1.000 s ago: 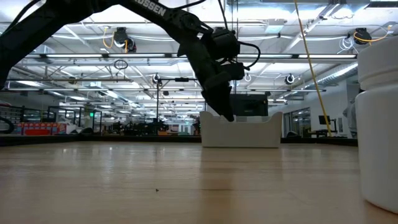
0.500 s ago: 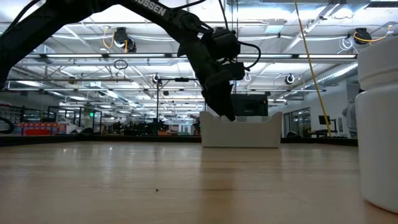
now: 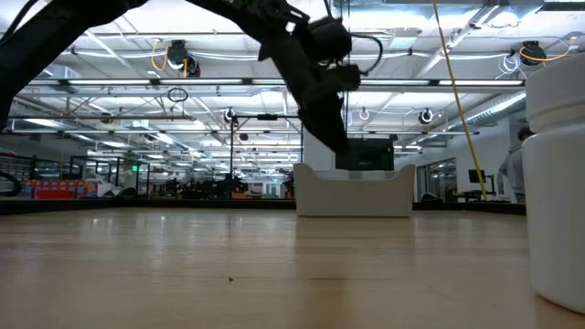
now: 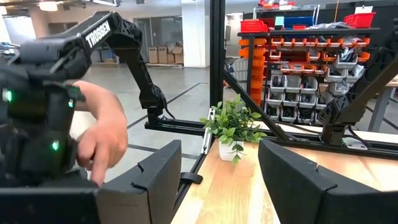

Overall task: Pick and place pill bottles into a basket
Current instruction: Put the white medicine bottle into the gray bin

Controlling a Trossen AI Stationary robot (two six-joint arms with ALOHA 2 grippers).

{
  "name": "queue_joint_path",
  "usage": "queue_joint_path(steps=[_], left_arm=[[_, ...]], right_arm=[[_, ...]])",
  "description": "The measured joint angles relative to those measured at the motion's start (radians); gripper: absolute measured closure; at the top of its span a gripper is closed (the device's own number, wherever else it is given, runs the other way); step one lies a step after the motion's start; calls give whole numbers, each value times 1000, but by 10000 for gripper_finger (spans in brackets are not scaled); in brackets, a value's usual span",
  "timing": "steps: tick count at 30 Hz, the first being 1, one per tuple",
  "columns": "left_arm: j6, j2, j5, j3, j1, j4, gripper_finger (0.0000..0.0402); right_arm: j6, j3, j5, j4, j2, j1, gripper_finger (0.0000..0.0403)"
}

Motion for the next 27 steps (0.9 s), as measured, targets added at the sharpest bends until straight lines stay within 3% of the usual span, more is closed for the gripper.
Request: queue_joint_path(steps=[6,15,27], left_arm=[[7,-100,-8,0,1,-13,96],[-36,-352,34,1,1,-50,118],[-116,-685,238,-22,-79,-77,144]], right_arm=[[-2,0,0,3,0,0,195],[-7,0,0,9,0,0,195],[-3,0,1,15,0,0,195]])
